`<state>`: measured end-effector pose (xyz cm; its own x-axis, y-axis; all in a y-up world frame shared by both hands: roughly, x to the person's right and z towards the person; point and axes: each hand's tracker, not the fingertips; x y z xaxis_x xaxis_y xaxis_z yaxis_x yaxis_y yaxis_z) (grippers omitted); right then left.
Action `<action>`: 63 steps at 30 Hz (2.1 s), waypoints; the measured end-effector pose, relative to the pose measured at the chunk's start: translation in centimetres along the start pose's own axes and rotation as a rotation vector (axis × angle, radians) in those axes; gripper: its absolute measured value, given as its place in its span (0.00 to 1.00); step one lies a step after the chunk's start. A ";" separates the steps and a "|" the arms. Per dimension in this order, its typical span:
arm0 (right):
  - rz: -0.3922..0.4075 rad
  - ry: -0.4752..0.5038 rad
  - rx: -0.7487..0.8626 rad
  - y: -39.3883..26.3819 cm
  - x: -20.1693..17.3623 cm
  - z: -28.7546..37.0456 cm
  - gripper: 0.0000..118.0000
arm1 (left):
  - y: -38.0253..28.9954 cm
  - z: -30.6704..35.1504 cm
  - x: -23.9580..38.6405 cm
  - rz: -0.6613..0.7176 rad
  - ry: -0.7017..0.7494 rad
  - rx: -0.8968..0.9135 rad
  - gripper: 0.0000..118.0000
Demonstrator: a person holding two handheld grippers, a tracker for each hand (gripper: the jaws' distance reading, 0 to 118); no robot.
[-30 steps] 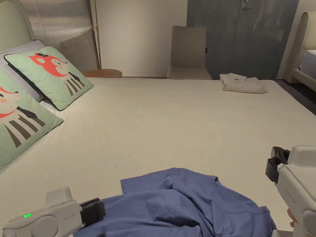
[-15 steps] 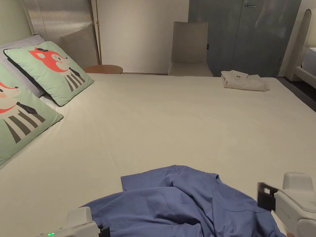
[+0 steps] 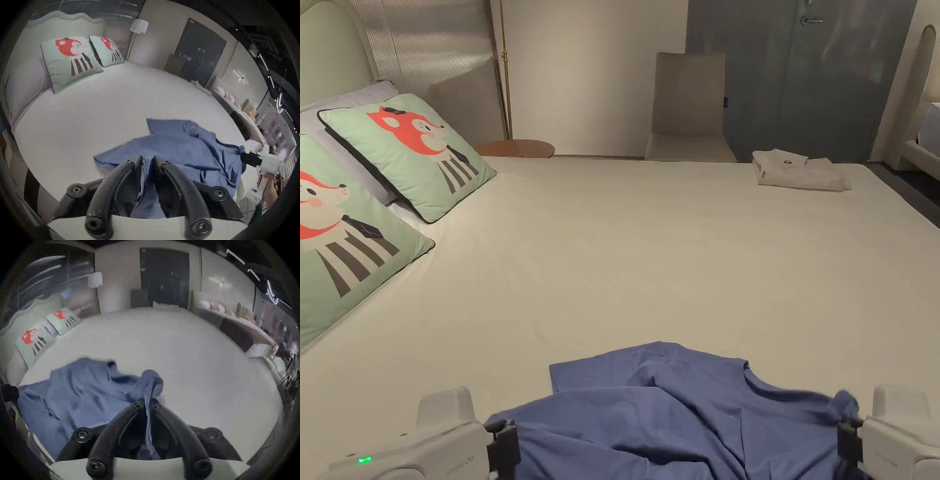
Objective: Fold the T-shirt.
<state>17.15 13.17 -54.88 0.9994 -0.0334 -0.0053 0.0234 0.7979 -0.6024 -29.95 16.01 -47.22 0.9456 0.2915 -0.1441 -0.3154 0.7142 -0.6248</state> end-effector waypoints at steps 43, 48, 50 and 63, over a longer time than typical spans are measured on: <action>-0.118 -0.107 0.663 29.2 5.2 7.8 0.05 | 32.5 -6.9 10.8 0.030 -0.256 0.468 0.10; -0.125 -0.090 0.585 24.6 5.6 7.6 0.05 | 28.4 -7.3 9.2 0.024 -0.226 0.373 0.10; -0.132 -0.084 0.551 22.3 5.6 8.3 0.05 | 26.1 -6.9 8.4 0.016 -0.215 0.328 0.10; -0.116 -0.107 0.290 5.6 5.4 10.8 0.05 | 7.5 -3.7 1.5 0.085 -0.116 0.017 0.10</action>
<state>22.92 23.94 -49.62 0.9863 -0.0825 0.1432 0.1274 0.9313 -0.3413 -30.60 19.50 -54.97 0.9001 0.4227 -0.1054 -0.3963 0.6943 -0.6008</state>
